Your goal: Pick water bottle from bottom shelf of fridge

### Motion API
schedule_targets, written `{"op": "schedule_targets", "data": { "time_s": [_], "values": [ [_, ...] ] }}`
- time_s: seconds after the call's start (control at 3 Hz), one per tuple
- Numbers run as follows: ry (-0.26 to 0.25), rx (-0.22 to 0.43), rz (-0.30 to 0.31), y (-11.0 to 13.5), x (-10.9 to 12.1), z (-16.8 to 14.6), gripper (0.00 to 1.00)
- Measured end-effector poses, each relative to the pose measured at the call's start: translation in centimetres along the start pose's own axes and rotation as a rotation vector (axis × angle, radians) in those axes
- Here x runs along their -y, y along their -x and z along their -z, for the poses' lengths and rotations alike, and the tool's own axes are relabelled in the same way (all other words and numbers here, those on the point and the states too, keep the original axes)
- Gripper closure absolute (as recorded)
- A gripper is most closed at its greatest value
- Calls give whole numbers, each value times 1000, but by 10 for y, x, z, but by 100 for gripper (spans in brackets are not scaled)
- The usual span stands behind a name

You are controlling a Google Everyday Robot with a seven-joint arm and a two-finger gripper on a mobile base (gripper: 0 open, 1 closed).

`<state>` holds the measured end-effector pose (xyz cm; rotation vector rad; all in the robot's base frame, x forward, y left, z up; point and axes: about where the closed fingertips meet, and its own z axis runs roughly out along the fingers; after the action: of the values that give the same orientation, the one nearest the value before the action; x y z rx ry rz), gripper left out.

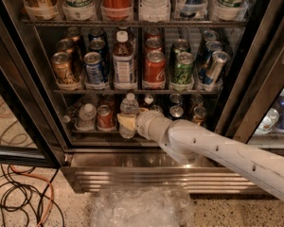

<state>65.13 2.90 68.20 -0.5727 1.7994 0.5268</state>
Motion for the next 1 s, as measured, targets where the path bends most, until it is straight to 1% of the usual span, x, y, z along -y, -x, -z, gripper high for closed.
{"op": "schedule_targets", "data": {
  "time_s": [0.33,0.67,1.0],
  "values": [
    [61,-21,-26,-6,-18,-1,100],
    [149,-101,-125,-28,-48,17,100],
    [148,-174,-209,-41,-57,51,100]
  ]
}}
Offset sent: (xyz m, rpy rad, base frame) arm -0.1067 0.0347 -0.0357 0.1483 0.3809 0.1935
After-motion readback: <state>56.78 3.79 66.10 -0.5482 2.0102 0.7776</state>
